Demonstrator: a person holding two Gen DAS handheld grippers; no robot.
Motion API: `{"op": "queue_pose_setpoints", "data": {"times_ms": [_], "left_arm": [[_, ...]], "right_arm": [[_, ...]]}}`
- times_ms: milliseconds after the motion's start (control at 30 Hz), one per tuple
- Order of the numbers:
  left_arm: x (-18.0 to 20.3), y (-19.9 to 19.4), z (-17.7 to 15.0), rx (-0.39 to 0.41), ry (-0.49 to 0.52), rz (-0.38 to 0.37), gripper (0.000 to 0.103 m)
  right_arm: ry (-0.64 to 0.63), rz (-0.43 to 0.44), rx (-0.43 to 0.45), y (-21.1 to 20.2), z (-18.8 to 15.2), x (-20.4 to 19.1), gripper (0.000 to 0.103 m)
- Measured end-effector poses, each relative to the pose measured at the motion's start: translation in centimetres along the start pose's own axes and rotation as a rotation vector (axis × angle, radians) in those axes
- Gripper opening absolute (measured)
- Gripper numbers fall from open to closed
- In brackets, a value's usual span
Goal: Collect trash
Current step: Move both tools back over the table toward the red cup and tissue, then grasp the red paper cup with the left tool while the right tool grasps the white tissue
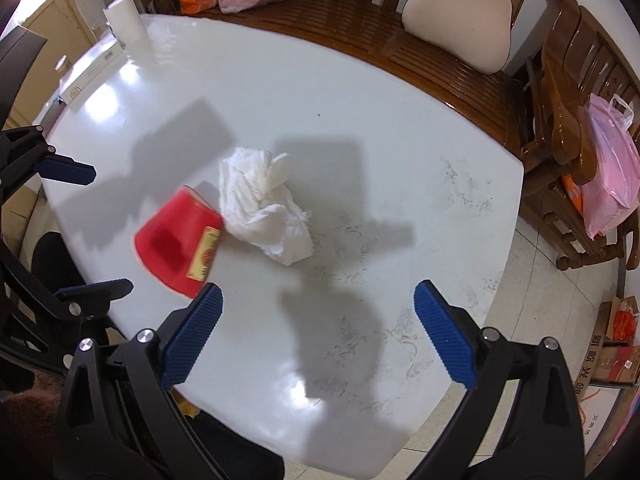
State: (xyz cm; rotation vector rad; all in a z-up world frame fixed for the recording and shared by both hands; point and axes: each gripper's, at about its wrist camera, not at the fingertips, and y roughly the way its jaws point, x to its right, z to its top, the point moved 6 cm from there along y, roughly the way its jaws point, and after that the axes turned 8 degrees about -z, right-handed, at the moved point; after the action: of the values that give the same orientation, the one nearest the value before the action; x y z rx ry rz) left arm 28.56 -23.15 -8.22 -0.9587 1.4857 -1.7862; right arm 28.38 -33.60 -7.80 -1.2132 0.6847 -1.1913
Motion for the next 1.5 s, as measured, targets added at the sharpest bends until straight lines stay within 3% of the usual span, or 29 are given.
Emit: {"op": "queue_pose_setpoints", "data": {"times_ms": [467, 767, 1133, 1300, 1433, 1500], "left_arm": [[0.3, 4.5, 1.4, -0.006, -0.01, -0.046, 0.095], [-0.5, 6.2, 0.8, -0.009, 0.005, 0.009, 0.095], [-1.0, 8.3, 0.8, -0.025, -0.007, -0.021, 0.095], [-1.6, 9.1, 0.6, -0.039, -0.015, -0.032, 0.095], [-2.1, 9.7, 0.5, -0.044, -0.016, -0.036, 0.095], [-2.4, 9.9, 0.6, -0.045, -0.024, -0.043, 0.095]], "right_arm": [[-0.016, 0.02, -0.043, 4.6, 1.5, 0.0, 0.094], [-0.013, 0.062, -0.042, 5.7, 2.1, -1.2, 0.094], [-0.046, 0.084, -0.067, 8.4, 3.6, -3.8, 0.092], [-0.054, 0.095, -0.094, 9.7, 3.6, -4.9, 0.072], [-0.048, 0.102, -0.088, 10.0, 3.9, -5.3, 0.064], [-0.051, 0.114, -0.081, 9.8, 4.0, -5.5, 0.054]]}}
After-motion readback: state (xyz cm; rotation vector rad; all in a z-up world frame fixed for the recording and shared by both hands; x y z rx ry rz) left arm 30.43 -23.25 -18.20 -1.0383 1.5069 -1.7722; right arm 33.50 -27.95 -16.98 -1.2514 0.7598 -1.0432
